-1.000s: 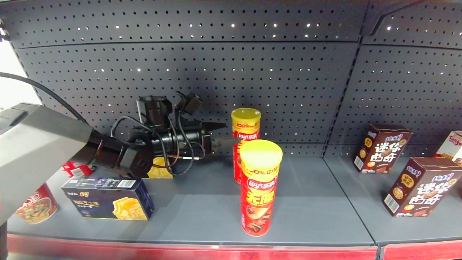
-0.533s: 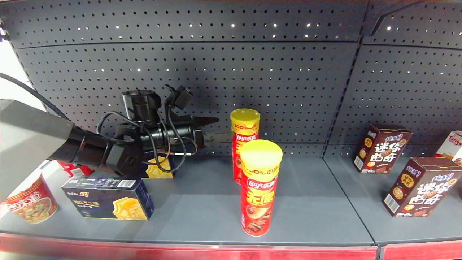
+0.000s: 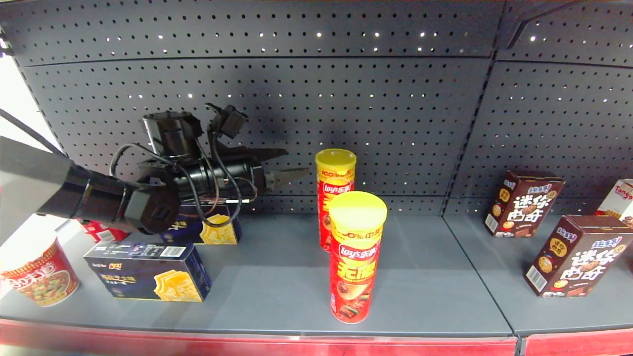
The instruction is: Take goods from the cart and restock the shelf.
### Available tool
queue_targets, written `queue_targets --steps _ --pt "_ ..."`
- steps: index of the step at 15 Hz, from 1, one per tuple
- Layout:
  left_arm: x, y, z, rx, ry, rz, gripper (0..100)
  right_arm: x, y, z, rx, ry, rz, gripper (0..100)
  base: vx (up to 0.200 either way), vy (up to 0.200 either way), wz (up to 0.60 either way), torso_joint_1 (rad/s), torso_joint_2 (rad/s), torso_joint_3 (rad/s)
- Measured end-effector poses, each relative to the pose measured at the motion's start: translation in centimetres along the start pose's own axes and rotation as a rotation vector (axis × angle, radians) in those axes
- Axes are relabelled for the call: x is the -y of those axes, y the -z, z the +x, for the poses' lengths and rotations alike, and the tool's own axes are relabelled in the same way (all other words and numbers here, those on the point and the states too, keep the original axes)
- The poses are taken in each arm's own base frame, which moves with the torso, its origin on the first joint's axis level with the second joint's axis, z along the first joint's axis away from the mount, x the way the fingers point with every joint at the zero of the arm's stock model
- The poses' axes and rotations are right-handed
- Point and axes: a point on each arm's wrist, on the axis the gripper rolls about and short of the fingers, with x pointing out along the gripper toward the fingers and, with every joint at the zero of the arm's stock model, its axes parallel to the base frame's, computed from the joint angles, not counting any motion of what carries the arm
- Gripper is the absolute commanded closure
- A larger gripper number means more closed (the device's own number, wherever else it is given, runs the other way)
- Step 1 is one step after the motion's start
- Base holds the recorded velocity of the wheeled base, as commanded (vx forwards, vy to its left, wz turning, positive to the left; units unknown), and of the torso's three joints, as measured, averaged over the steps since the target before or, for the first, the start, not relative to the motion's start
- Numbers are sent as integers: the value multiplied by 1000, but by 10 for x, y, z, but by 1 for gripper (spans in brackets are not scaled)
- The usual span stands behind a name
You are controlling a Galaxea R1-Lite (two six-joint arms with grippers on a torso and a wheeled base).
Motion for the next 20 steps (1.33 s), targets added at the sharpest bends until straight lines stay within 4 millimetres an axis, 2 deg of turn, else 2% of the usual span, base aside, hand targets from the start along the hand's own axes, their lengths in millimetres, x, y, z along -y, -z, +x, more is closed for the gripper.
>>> queue_targets --steps 2,5,8,12,14,18,20 --pt "0 -7 -16 3 -60 40 0 0 0 0 1 0 0 0 0 0 0 0 0 0" --pt "10 -16 -43 1 -144 73 0 0 0 0 1 0 0 0 0 0 0 0 0 0" --pt "27 -43 -69 57 -275 93 0 0 0 0 1 0 0 0 0 0 0 0 0 0" --pt "52 -72 -114 128 -388 135 0 0 0 0 0 0 0 0 0 0 0 0 0 0" --pt "71 -68 -132 127 -418 141 0 0 0 0 0 0 1 0 0 0 0 0 0 0" --pt "110 -67 -176 169 -590 167 0 0 0 0 0 0 0 0 0 0 0 0 0 0" --pt "129 -60 -189 175 -617 165 0 0 0 0 0 0 0 0 0 0 0 0 0 0"
